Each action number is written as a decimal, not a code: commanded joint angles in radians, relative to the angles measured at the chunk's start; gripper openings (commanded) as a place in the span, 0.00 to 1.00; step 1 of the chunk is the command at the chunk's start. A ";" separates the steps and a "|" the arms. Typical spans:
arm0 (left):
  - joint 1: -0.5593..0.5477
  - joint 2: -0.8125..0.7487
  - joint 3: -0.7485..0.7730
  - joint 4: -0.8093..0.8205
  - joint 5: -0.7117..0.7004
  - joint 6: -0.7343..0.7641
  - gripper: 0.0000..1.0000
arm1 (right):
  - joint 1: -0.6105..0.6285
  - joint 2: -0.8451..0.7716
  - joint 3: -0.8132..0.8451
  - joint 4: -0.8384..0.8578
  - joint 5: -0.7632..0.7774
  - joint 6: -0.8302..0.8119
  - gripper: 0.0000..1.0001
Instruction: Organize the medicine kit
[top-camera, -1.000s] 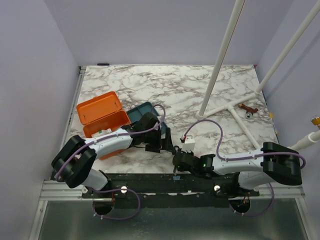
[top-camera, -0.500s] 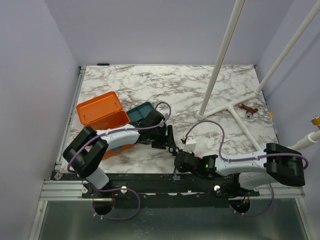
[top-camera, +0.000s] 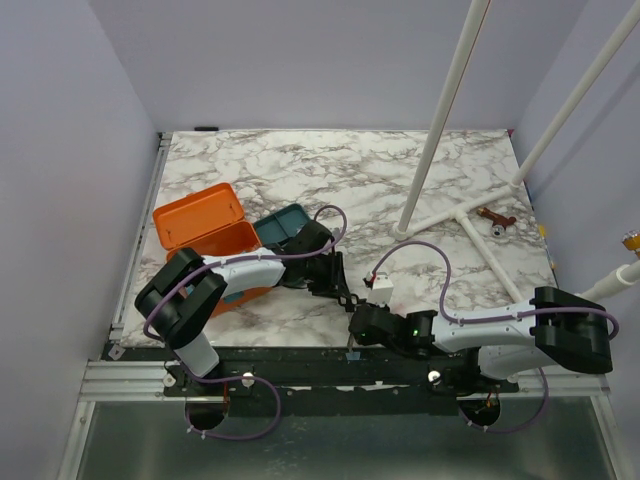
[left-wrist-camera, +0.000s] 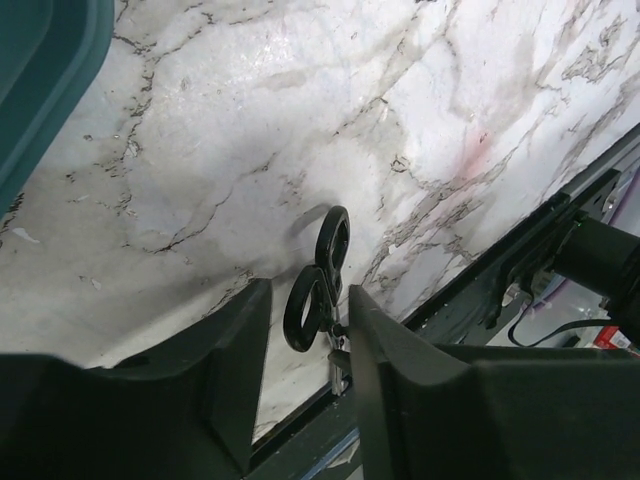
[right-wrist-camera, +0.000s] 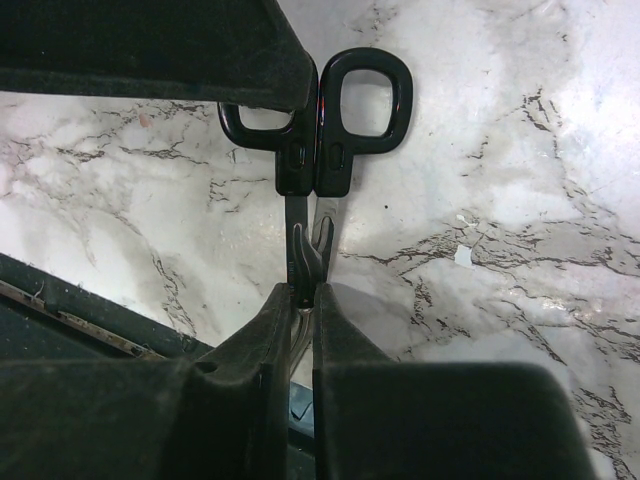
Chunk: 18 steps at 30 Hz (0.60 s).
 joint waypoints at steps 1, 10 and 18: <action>-0.008 -0.007 -0.004 0.031 0.004 0.002 0.33 | 0.010 0.012 -0.022 -0.026 -0.022 0.003 0.01; -0.008 -0.005 -0.014 0.062 0.036 0.009 0.00 | 0.010 0.017 -0.011 -0.035 -0.016 0.003 0.01; -0.012 -0.053 -0.027 0.082 0.032 0.028 0.00 | 0.010 -0.022 0.005 -0.091 0.011 -0.002 0.01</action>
